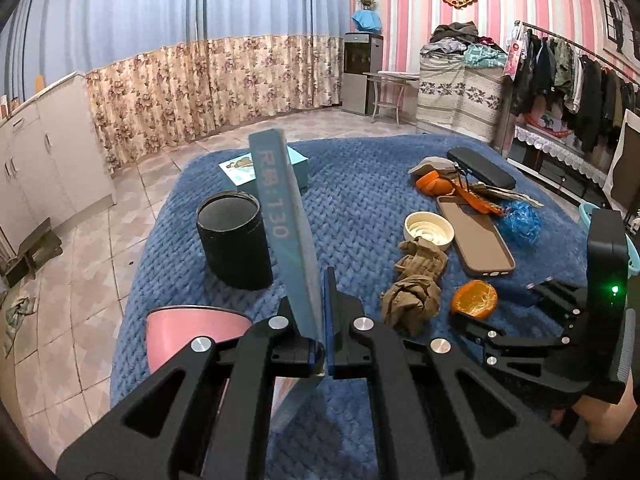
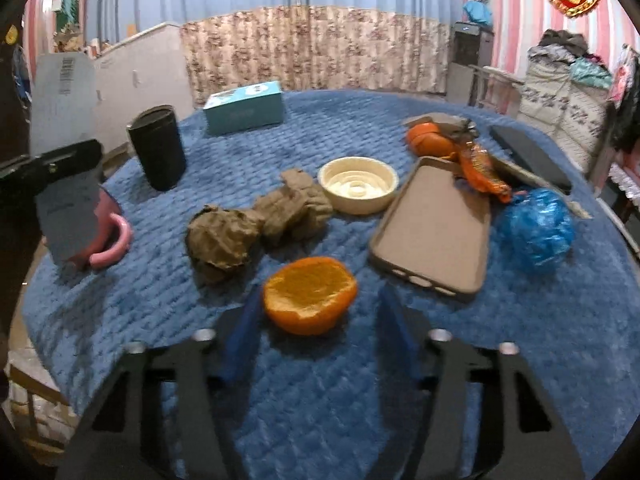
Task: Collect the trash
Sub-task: 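Lift the receipt with the left tool while the right tool grasps an orange peel half, then move both tools over the blue basket and open them, dropping receipt and peel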
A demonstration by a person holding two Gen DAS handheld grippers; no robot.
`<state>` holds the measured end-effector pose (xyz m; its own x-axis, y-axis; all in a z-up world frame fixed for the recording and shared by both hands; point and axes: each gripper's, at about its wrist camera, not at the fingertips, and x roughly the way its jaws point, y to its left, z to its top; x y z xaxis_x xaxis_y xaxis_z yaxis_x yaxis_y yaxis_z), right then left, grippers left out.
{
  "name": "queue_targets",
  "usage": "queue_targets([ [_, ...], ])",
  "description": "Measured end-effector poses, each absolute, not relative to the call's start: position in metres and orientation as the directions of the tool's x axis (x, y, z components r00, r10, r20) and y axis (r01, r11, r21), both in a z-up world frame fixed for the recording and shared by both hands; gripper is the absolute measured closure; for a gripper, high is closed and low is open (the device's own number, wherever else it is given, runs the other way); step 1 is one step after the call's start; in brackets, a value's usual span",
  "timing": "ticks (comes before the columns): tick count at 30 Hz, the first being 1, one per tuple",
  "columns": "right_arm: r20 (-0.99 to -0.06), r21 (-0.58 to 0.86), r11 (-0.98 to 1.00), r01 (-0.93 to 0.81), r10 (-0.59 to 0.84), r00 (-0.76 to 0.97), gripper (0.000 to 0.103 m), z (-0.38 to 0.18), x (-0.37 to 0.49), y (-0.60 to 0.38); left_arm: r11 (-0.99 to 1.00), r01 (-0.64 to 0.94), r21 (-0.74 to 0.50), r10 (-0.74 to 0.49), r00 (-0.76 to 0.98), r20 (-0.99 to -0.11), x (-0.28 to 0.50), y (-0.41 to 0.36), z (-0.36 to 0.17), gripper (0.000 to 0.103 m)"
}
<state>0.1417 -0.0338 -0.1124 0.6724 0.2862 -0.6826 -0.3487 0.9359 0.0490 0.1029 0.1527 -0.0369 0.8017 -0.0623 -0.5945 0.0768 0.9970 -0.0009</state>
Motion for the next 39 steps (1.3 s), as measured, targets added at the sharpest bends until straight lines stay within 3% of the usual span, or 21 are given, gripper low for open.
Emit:
queue_targets([
  [4, -0.658, 0.038, 0.926, -0.376, 0.307, 0.688, 0.066, -0.105, 0.135, -0.038, 0.996, 0.087, 0.002, -0.069, 0.801, -0.594, 0.104, 0.144, -0.037, 0.101],
  [10, -0.602, 0.072, 0.951, -0.302, 0.283, 0.747, 0.066, -0.074, 0.131, -0.088, 0.991, 0.131, 0.019, -0.095, 0.807, -0.583, 0.11, 0.112, -0.028, 0.101],
  [25, -0.475, 0.019, 0.994, 0.103, -0.082, 0.876, 0.066, 0.01, 0.122, -0.313, 0.947, 0.321, 0.005, -0.281, 0.835, -0.474, 0.147, -0.036, 0.031, 0.101],
  [39, -0.472, 0.059, 0.938, 0.341, -0.275, 0.838, 0.066, -0.001, 0.125, -0.453, 0.862, 0.507, -0.003, -0.459, 0.779, -0.427, 0.168, -0.194, 0.046, 0.101],
])
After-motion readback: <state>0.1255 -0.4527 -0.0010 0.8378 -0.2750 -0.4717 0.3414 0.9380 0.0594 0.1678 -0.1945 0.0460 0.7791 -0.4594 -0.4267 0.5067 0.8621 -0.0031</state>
